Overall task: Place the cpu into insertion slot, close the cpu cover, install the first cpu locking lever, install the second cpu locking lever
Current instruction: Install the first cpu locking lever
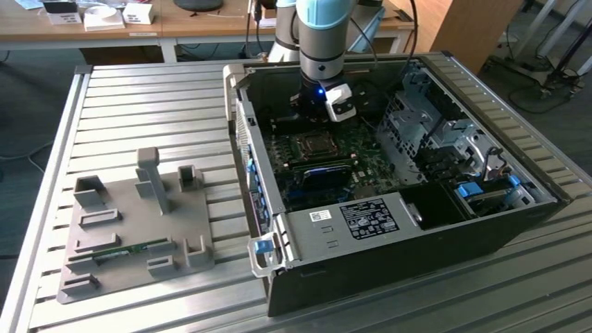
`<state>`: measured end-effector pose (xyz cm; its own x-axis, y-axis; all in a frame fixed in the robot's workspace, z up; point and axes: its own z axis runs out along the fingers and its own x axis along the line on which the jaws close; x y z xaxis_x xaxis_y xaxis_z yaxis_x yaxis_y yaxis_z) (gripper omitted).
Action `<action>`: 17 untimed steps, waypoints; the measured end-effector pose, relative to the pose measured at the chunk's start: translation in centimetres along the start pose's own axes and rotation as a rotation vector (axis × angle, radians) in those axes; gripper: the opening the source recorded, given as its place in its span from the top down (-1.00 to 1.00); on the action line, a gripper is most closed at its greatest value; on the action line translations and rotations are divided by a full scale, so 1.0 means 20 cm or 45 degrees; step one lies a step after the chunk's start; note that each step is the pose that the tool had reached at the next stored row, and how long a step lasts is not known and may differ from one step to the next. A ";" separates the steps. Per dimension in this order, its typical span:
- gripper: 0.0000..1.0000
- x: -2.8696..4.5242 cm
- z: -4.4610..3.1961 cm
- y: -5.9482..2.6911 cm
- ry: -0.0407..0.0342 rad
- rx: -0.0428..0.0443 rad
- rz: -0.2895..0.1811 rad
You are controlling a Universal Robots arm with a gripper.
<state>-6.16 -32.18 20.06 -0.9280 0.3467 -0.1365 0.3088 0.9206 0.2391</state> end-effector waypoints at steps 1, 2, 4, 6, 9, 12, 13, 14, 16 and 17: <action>0.79 0.000 0.000 0.000 -0.0003 0.000 0.001; 0.79 0.000 0.000 0.001 -0.0012 0.001 0.005; 0.79 0.002 0.001 0.005 -0.0043 0.003 0.018; 0.79 0.004 0.002 0.009 -0.0078 0.005 0.032; 0.79 0.005 0.002 0.013 -0.0139 0.008 0.056; 0.79 0.006 0.004 0.019 -0.0184 0.011 0.074; 0.79 0.007 0.005 0.022 -0.0191 0.011 0.077; 0.79 0.009 0.005 0.026 -0.0196 0.012 0.079; 0.79 0.011 0.007 0.034 -0.0204 0.012 0.082; 0.79 0.013 0.007 0.037 -0.0206 0.012 0.083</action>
<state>-6.14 -31.40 20.06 -0.9024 0.4086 -0.1365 0.3703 0.8976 0.2389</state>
